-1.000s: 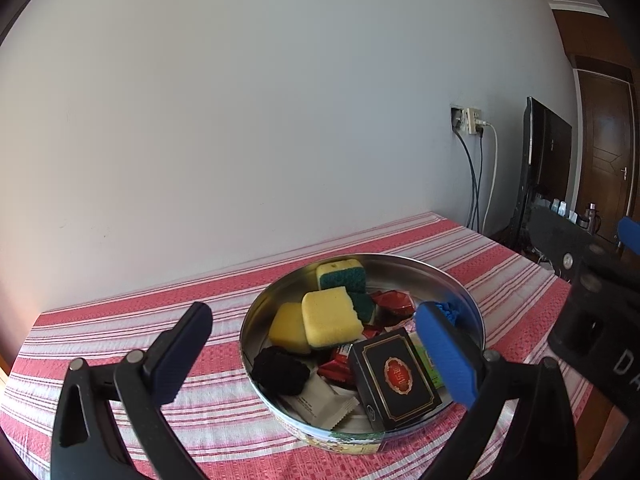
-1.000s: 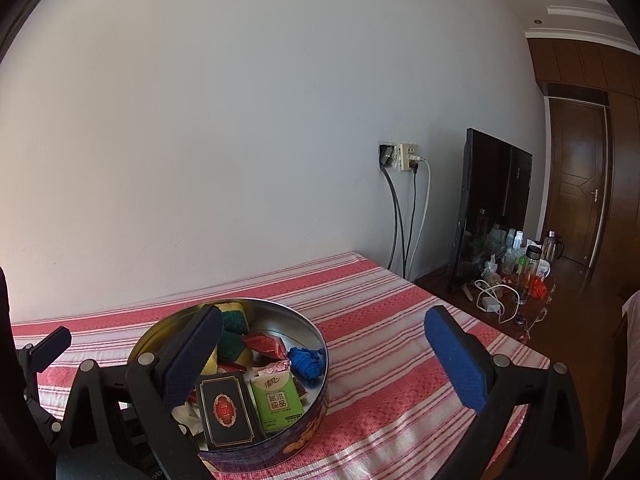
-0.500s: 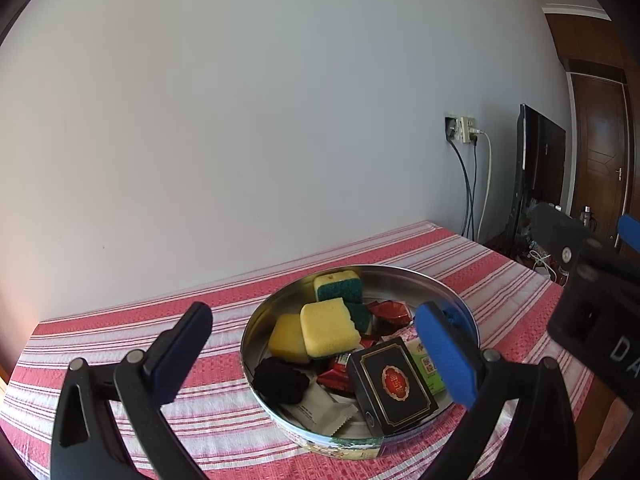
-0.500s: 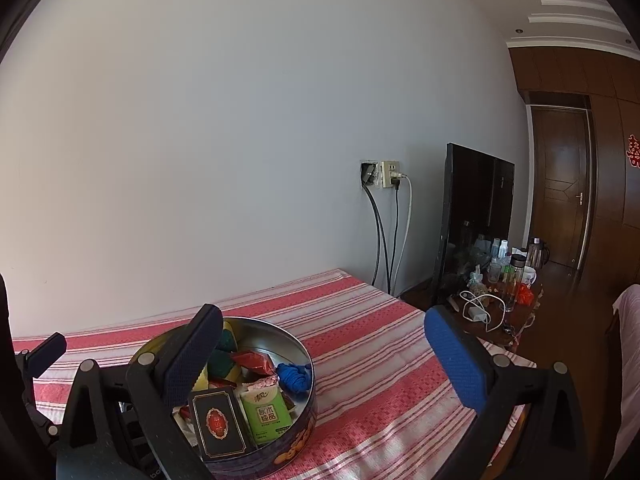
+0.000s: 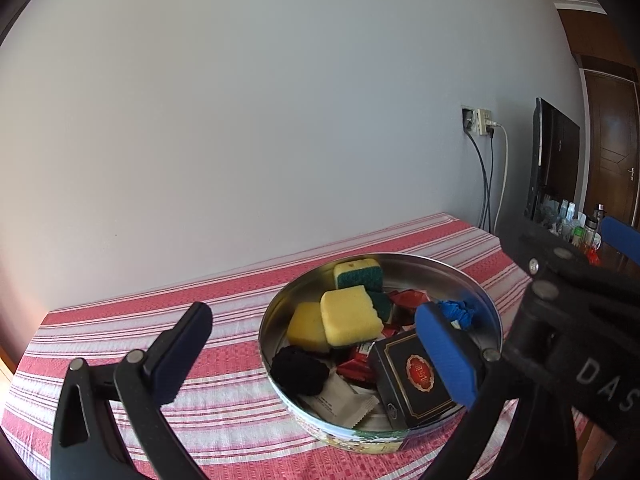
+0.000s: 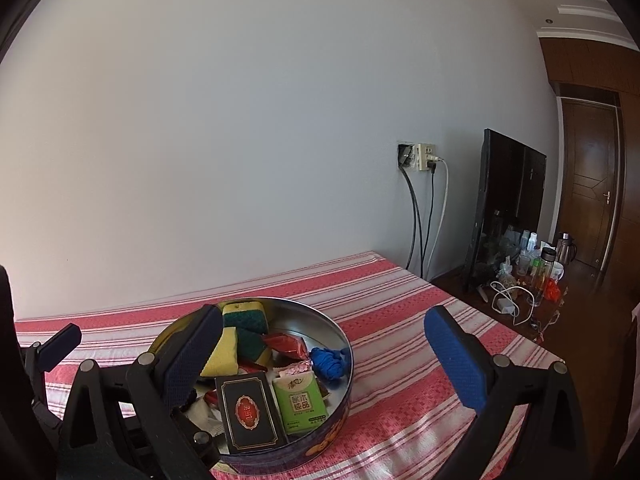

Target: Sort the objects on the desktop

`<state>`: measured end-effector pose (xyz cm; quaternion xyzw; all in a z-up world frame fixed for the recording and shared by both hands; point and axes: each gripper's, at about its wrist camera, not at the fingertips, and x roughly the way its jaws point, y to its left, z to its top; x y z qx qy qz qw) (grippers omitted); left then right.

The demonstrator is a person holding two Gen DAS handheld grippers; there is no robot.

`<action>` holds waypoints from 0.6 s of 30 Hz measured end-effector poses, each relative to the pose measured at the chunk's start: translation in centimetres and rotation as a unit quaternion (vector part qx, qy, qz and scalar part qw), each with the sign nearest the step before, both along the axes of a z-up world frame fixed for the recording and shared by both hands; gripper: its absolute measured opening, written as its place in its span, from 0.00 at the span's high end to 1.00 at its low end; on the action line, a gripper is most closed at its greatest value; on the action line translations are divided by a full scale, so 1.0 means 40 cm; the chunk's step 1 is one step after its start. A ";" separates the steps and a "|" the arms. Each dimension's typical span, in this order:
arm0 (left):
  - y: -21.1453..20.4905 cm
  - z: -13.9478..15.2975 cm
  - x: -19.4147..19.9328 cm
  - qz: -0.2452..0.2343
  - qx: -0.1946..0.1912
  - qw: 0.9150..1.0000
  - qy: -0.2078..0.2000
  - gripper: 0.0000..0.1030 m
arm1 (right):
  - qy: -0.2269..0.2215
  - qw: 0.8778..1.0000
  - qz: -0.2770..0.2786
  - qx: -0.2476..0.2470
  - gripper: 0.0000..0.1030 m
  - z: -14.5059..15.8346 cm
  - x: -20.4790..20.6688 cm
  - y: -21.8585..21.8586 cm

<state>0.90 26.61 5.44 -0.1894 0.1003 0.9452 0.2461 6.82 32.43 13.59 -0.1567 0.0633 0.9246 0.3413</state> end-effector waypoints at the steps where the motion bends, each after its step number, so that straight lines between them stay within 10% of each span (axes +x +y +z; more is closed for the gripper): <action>1: -0.006 -0.001 -0.004 0.005 -0.001 1.000 0.000 0.00 | -0.003 1.000 0.004 -0.001 0.01 -0.002 -0.009 -0.002; 18: -0.026 0.007 -0.012 0.028 0.001 1.000 0.001 0.00 | -0.002 0.999 0.042 -0.003 0.01 -0.005 -0.025 -0.016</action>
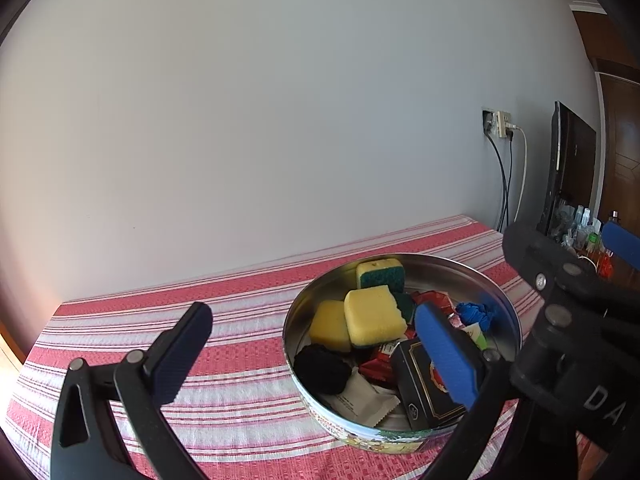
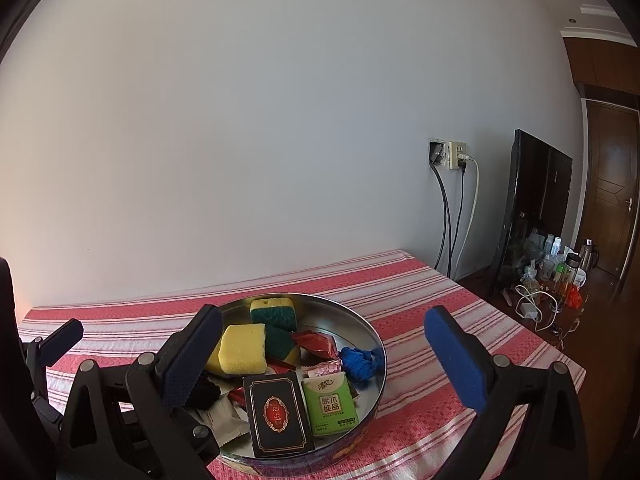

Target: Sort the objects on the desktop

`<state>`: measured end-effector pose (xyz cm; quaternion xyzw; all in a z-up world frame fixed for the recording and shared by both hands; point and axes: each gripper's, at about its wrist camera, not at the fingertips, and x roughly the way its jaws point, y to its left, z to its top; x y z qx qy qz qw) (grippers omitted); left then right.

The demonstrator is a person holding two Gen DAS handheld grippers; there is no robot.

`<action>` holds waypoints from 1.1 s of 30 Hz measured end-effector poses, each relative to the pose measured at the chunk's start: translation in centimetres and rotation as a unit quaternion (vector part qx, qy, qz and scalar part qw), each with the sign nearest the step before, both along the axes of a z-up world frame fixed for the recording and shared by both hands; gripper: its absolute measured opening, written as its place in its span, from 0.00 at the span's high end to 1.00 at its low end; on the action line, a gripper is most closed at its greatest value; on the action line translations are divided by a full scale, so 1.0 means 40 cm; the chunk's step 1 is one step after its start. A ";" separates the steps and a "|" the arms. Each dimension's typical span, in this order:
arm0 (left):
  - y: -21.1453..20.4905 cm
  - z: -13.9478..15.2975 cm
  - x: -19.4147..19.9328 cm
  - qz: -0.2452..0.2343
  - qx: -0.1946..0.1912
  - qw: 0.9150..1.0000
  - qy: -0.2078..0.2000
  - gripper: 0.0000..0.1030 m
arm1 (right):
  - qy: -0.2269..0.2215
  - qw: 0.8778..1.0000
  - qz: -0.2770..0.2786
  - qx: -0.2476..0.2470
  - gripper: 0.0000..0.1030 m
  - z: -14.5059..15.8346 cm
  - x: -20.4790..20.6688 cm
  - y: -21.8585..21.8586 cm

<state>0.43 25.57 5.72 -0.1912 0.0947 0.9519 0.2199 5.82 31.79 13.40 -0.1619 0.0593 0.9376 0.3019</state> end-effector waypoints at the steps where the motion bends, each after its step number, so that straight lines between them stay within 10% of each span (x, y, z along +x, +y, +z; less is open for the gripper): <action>1: 0.001 0.000 0.000 0.000 0.000 1.000 0.000 0.00 | 0.000 1.000 0.000 -0.001 0.01 0.000 0.001 0.002; 33: 0.012 -0.001 0.009 -0.006 0.001 1.000 0.001 0.00 | -0.014 1.000 -0.003 0.000 0.01 -0.008 -0.002 0.009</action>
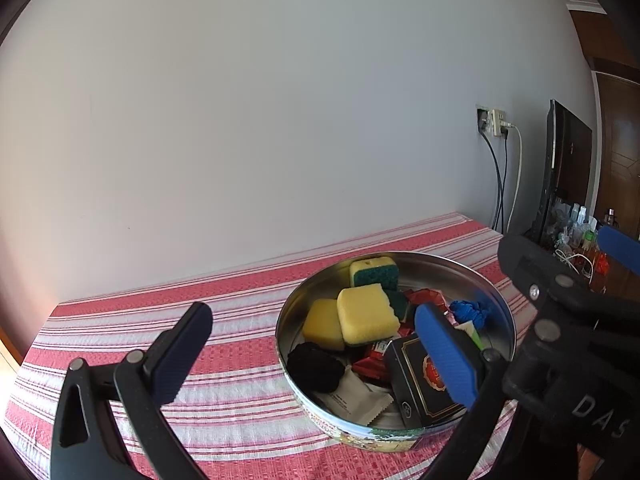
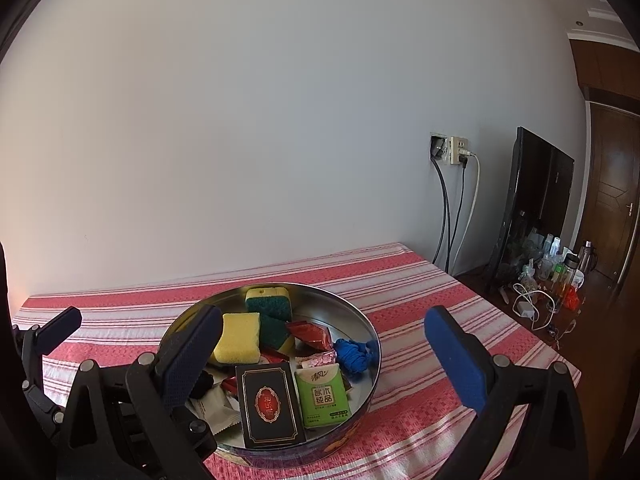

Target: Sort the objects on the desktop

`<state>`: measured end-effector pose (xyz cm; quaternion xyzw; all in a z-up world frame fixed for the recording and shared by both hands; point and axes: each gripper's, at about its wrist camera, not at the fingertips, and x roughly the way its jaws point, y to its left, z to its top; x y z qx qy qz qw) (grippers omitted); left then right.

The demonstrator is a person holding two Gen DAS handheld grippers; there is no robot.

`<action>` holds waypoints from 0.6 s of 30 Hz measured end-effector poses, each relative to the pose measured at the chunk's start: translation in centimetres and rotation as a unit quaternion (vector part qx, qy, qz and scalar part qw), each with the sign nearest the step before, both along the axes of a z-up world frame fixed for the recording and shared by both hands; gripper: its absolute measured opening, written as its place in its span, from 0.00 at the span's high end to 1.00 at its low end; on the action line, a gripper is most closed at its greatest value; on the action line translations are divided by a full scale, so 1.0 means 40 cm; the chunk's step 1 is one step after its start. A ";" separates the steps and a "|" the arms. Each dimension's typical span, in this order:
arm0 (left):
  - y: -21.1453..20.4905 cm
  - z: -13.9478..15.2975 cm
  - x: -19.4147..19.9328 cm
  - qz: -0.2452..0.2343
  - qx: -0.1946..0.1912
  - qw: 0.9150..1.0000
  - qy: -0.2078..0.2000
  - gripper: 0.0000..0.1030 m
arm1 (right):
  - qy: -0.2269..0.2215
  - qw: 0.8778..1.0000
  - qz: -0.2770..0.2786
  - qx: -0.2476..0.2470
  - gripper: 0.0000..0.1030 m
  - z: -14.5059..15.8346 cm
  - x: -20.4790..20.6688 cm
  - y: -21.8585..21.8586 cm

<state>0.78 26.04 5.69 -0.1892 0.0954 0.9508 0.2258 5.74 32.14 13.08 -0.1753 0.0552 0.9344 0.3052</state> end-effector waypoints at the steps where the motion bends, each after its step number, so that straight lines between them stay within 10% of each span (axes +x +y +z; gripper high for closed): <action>1: 0.001 0.000 0.001 -0.001 0.000 1.000 0.001 0.00 | 0.000 1.000 -0.002 0.002 0.01 0.002 0.000 -0.001; 18: 0.008 -0.007 -0.005 0.004 -0.004 1.000 -0.008 0.00 | 0.002 1.000 -0.008 -0.002 0.01 -0.005 0.001 0.020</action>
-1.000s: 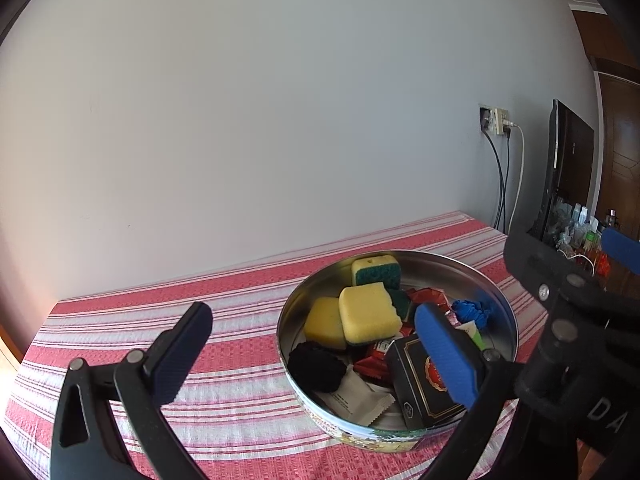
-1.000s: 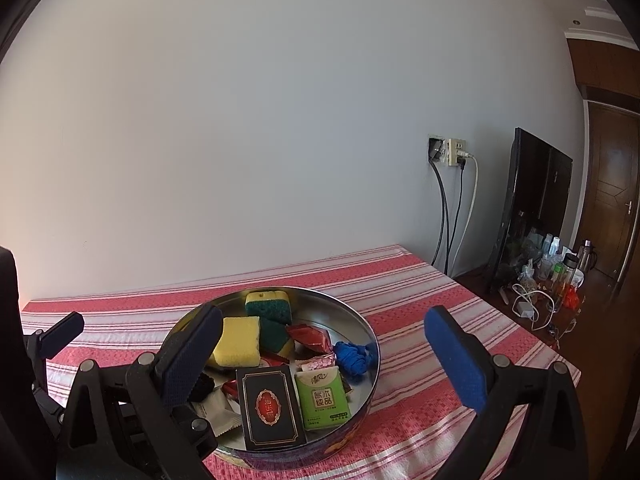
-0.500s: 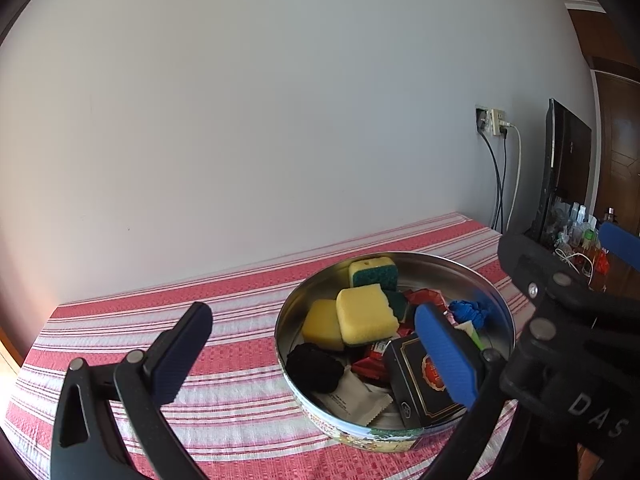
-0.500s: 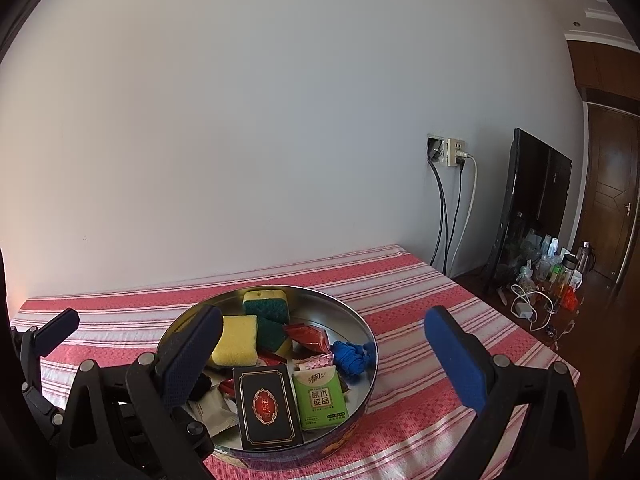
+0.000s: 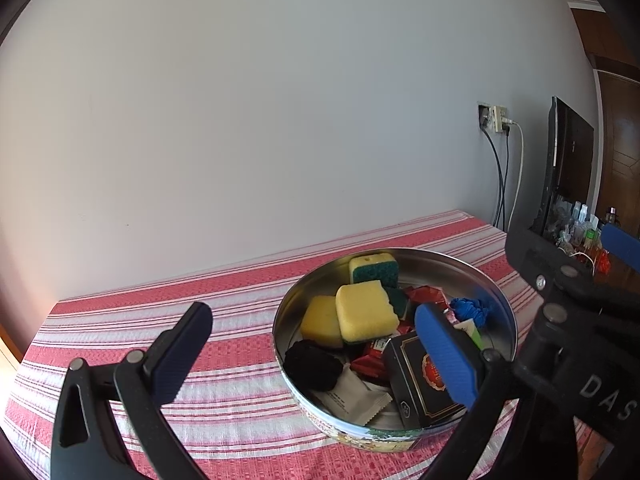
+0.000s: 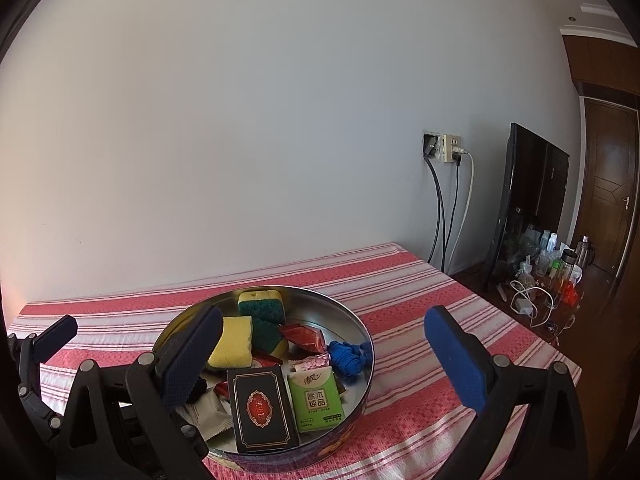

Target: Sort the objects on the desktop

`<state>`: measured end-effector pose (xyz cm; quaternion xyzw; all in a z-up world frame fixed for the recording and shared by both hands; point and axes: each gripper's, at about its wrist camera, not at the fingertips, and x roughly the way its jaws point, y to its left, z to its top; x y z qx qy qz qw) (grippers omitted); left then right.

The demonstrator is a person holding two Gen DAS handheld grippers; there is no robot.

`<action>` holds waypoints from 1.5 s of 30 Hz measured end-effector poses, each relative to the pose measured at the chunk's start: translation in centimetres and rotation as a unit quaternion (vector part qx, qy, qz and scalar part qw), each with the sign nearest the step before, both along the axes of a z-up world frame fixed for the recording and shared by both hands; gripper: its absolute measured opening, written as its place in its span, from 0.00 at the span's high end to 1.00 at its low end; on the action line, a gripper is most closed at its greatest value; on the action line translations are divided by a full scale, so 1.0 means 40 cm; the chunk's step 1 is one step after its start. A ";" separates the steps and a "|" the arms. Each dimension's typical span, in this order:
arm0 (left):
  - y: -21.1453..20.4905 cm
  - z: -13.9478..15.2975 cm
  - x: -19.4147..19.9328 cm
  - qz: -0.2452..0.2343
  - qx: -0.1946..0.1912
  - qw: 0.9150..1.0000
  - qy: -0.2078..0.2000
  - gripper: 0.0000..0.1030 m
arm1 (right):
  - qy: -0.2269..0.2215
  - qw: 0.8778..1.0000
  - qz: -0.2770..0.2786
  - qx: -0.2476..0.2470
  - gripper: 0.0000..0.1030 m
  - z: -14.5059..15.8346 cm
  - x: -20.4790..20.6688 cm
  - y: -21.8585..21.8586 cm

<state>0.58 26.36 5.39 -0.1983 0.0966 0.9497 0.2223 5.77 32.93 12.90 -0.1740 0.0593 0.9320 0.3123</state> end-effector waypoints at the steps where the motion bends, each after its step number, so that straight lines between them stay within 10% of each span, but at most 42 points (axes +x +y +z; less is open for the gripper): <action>1: 0.000 -0.001 -0.001 -0.001 0.001 1.000 -0.002 0.00 | 0.000 1.000 0.001 0.001 0.01 -0.001 0.000 -0.001; 45: -0.001 0.004 0.009 0.020 0.001 1.000 0.000 0.00 | -0.001 1.000 0.010 0.008 0.01 -0.013 0.011 -0.007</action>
